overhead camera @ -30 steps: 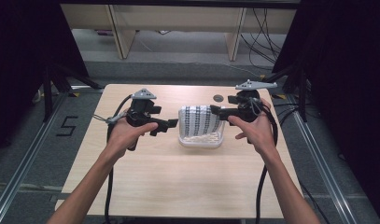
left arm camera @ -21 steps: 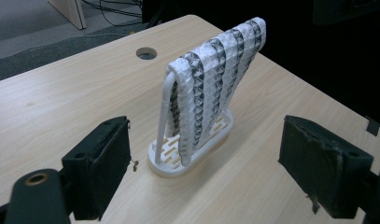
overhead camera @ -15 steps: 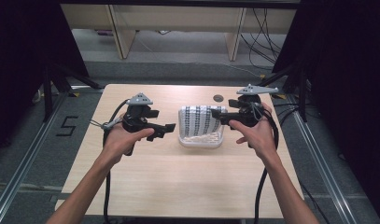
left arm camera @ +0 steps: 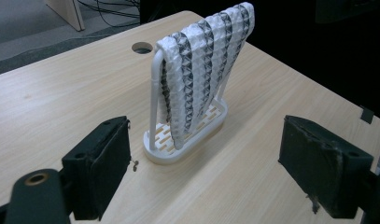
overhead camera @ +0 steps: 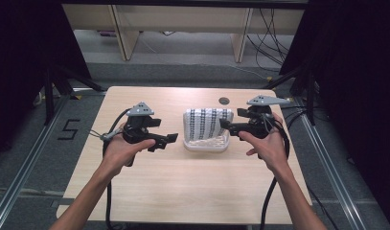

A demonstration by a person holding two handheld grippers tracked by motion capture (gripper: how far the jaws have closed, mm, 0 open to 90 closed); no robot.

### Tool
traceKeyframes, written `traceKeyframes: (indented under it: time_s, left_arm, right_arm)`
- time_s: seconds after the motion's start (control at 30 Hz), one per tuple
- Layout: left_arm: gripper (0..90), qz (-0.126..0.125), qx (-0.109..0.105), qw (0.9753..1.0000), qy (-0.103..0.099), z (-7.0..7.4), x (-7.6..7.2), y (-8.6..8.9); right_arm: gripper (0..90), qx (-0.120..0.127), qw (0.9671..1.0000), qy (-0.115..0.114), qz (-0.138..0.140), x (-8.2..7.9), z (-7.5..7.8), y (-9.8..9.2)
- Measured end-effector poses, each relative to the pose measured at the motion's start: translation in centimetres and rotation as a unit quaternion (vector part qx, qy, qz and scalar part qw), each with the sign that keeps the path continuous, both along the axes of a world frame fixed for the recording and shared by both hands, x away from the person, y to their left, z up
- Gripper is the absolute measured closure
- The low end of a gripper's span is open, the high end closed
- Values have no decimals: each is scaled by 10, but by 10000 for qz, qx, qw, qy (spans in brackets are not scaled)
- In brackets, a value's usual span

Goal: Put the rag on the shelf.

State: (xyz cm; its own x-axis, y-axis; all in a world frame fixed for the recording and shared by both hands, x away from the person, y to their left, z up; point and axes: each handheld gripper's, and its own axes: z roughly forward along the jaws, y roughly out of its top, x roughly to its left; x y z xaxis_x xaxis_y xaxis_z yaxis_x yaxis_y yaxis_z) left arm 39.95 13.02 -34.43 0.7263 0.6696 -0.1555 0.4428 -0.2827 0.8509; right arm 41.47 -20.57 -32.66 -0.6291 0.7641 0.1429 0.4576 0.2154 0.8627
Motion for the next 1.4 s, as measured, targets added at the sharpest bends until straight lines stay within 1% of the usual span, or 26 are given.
traceKeyframes:
  time_s: [0.03,0.07,0.1,0.13,0.2,0.23,0.3,0.4,0.43,0.5,0.57,0.7,0.73,0.8,0.83,0.87,0.9,0.93,0.97,1.03,1.07,1.17,1.2,1.3,1.33,1.4]
  left_arm:
    - [158,-16,14,10000,0,-1,-1,0]
    - [158,16,4,10000,-28,-2,-2,0]
    - [158,13,-6,10000,-22,-2,-3,1]
    - [158,-26,-28,10000,9,-2,-4,2]
    - [158,-26,11,10000,-11,-3,-5,3]
    - [158,3,8,10000,-36,-4,-8,3]
    - [158,-23,17,10000,-23,-4,-9,4]
    - [158,-54,44,10000,-20,-6,-13,5]
    - [158,-66,67,10000,-17,-9,-17,6]
    - [158,-77,49,10000,-4,-10,-19,6]
    - [158,-88,63,9999,6,-13,-22,7]
    - [158,-128,56,9999,12,-19,-29,10]
    - [158,-177,29,9998,25,-22,-31,11]
    - [158,-136,29,9999,-15,-23,-33,11]
    - [158,-165,14,9999,-10,-24,-34,12]
    - [158,-157,23,9999,-18,-26,-36,13]
    - [158,-153,4,9999,-17,-27,-37,13]
    - [158,-205,-54,9998,-16,-29,-39,15]
    - [158,-205,-54,9998,-16,-29,-39,15]
    - [158,-233,-64,9997,-29,-32,-42,17]
    - [158,-202,-48,9998,-34,-34,-44,18]
    - [158,-212,-97,9997,-46,-36,-47,21]
    - [158,-186,-62,9998,-60,-37,-48,22]
    - [158,-169,-141,9997,-87,-40,-52,24]
    - [158,-171,-135,9997,-82,-42,-55,26]
    - [158,-177,-135,9997,-68,-44,-56,26]
  right_arm:
    - [208,-66,9999,-117,89,1,-1,-1]
    - [208,-66,9999,-117,89,1,-1,-1]
    - [207,-60,10000,6,7,-2,-1,0]
    - [207,-104,9999,-59,53,-2,-2,0]
    - [207,-68,10000,-15,40,-6,-3,2]
    - [206,-153,9998,-98,102,-7,-4,1]
    - [206,-154,9997,-150,89,-8,-5,2]
    - [200,-106,9999,-8,77,-15,-8,3]
    - [200,-147,9998,-75,117,-15,-10,1]
    - [201,-180,9998,-19,109,-17,-11,1]
    - [199,-175,9997,-78,149,-18,-15,-1]
    - [198,-176,9998,84,105,-24,-20,-4]
    - [198,-221,9996,-13,167,-23,-22,-6]
    - [197,-113,9998,119,110,-27,-23,-5]
    - [197,-113,9998,119,110,-27,-23,-5]
    - [196,-127,9999,-3,117,-27,-25,-6]
    - [196,-135,9997,119,133,-30,-25,-7]
    - [196,-167,9995,-54,256,-29,-27,-8]
    - [196,-167,9995,-54,256,-29,-27,-8]
    - [196,-123,9997,117,158,-34,-27,-8]
    - [194,-191,9995,25,246,-35,-30,-9]
    - [194,-154,9997,79,184,-40,-32,-9]
    - [194,-129,9995,79,269,-41,-32,-10]
    - [193,-186,9994,-12,282,-45,-35,-11]
    - [192,-118,9995,114,264,-49,-38,-9]
    - [192,-183,9993,71,316,-49,-39,-10]
